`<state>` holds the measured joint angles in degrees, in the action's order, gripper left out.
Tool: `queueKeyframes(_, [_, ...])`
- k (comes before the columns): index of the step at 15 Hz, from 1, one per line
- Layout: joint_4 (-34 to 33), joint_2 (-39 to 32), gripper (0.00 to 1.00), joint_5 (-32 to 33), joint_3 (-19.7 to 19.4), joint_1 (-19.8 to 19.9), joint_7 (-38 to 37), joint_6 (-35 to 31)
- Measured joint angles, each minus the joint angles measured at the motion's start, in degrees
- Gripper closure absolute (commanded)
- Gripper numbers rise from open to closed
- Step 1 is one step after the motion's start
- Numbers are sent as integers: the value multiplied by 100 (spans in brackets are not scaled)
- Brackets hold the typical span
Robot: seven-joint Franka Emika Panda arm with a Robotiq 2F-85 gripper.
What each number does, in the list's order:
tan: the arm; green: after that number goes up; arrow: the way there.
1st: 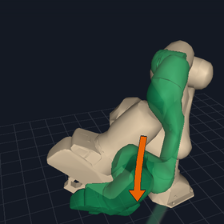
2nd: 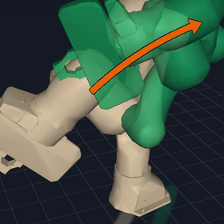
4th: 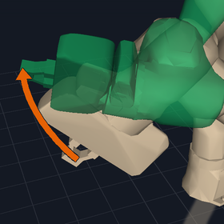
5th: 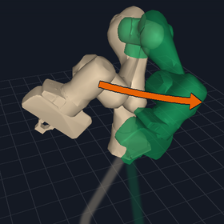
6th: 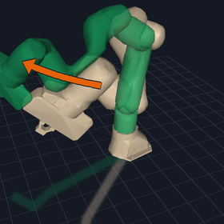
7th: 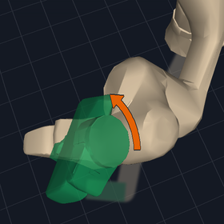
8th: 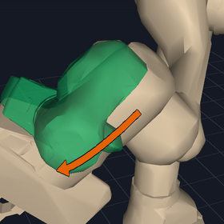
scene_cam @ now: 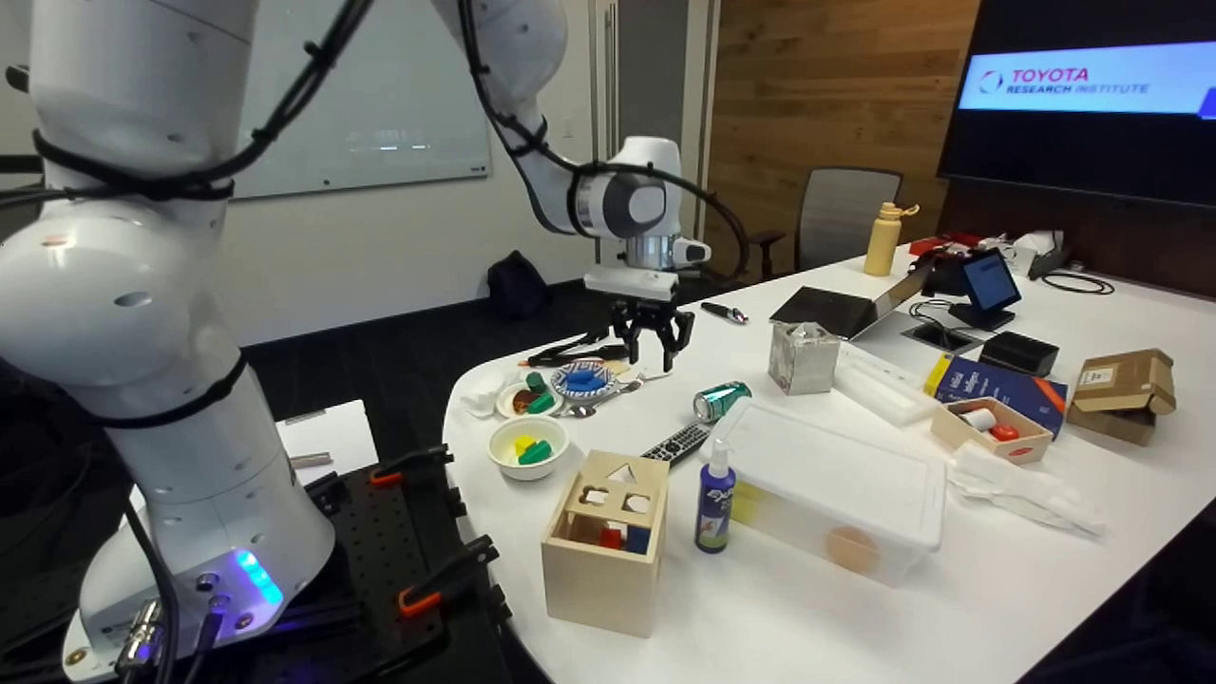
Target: Move the remote to the left
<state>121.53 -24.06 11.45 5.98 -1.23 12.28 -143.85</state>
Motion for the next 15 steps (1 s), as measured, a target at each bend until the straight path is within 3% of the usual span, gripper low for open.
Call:
queueKeyframes(4, [-759,-1103,95,-36,-75,-41,-36,-172])
queueKeyframes(5, [-901,-1296,99,-36,-136,-75,-42,-244])
queueKeyframes(15, [-1988,-2485,100,-129,-203,11,-22,-316])
